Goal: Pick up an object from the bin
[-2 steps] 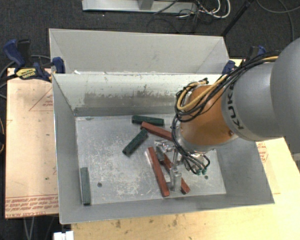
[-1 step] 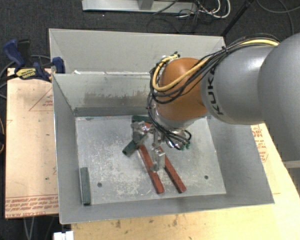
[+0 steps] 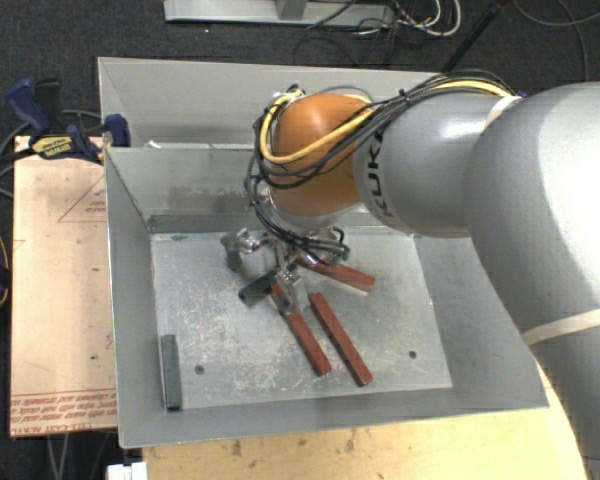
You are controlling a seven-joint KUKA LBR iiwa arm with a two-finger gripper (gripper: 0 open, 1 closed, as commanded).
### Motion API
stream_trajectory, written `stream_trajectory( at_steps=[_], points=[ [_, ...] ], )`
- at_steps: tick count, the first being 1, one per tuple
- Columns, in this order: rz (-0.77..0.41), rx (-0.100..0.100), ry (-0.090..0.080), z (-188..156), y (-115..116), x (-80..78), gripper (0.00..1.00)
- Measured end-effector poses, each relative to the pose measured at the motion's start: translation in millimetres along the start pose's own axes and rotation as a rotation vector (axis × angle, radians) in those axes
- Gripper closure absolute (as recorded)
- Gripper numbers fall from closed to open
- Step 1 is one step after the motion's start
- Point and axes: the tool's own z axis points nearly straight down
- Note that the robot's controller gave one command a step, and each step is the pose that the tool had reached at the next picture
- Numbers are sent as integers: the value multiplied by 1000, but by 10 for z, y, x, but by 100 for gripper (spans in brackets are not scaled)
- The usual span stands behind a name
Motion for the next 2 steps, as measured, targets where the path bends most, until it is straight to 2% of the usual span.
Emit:
stream_trajectory(
  at_steps=[1, 2],
  points=[
    [2, 4, -10, -45, -15, -25, 100],
    [3, 1, -5, -13, -7, -6, 0]
  ],
)
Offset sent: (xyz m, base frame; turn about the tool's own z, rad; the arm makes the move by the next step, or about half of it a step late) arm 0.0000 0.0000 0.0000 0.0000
